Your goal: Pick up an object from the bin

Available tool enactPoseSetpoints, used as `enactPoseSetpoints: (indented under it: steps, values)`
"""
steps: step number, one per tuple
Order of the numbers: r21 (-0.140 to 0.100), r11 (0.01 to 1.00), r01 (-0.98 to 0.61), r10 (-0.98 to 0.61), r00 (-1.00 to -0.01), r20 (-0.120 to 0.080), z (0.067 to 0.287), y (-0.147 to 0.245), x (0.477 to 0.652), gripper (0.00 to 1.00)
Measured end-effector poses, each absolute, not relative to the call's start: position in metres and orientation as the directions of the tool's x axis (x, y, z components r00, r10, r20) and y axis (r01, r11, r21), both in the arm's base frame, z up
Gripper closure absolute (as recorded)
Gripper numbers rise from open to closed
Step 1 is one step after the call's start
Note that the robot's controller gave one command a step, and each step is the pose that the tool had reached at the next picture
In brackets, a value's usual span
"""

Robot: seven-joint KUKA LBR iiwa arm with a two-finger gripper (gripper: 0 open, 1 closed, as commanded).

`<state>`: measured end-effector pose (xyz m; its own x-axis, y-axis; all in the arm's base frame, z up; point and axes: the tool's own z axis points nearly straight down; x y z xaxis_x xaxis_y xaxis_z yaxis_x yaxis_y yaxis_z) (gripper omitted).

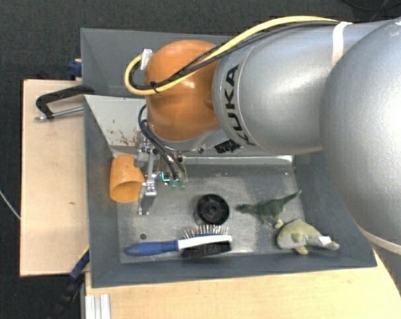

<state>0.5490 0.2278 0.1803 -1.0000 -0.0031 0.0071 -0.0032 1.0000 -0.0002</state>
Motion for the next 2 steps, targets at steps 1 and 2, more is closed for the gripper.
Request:
enactPoseSetpoints:
  steps: [1,2]
  values:
    - [-0.003,0.998,0.068,0.068,-0.998,-0.005,0.0700,0.2058,0.5616,0.00]
    - [-0.001,0.998,0.069,0.069,-0.998,-0.013,0.0750,0.2052,0.5641,1.00]
